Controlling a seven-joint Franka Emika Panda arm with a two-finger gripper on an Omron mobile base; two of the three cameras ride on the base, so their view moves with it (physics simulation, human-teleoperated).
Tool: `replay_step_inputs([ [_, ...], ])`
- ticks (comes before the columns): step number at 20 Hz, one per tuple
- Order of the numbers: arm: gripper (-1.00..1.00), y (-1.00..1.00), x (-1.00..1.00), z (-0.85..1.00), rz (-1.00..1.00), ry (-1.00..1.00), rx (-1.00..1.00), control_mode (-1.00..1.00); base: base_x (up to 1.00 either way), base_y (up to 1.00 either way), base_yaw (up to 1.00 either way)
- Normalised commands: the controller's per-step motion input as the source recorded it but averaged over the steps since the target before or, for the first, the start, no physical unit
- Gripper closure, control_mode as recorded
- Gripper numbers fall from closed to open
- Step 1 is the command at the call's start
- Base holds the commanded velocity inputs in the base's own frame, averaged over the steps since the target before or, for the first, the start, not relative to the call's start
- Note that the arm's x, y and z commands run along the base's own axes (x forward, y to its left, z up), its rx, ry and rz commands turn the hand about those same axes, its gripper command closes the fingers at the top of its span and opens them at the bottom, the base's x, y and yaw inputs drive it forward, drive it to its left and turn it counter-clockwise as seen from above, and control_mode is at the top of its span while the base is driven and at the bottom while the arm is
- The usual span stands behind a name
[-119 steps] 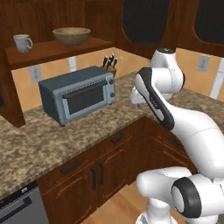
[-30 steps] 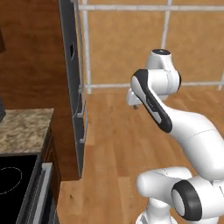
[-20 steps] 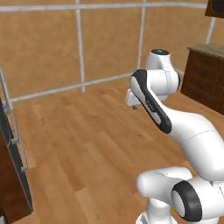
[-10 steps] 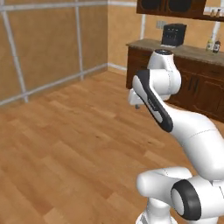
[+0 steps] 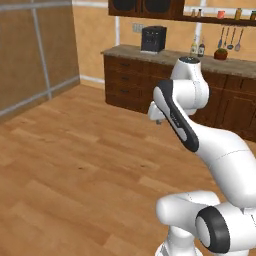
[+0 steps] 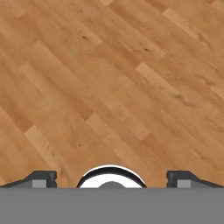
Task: Gather all objects into one cabinet and sort the glasses and bowls to opposite sides.
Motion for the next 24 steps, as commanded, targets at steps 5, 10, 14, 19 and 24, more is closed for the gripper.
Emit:
replay_step_inputs([
  [5,-1.00,0.00,0.00,0.00,0.00,0.00,0.00,1.00,0.99,0.00,-0.27],
  [10,-1.00,0.00,0.00,0.00,0.00,0.00,0.00,1.00,1.00,0.00,-0.41],
  [14,-1.00,0.00,0.00,0.00,0.00,0.00,0.00,1.00,0.99,0.00,-0.65],
  [19,-1.00,0.00,0.00,0.00,0.00,0.00,0.00,1.00,0.99,0.01,-0.46],
  [24,-1.00,0.00,0.00,0.00,0.00,0.00,0.00,1.00,1.00,0.00,-0.35],
])
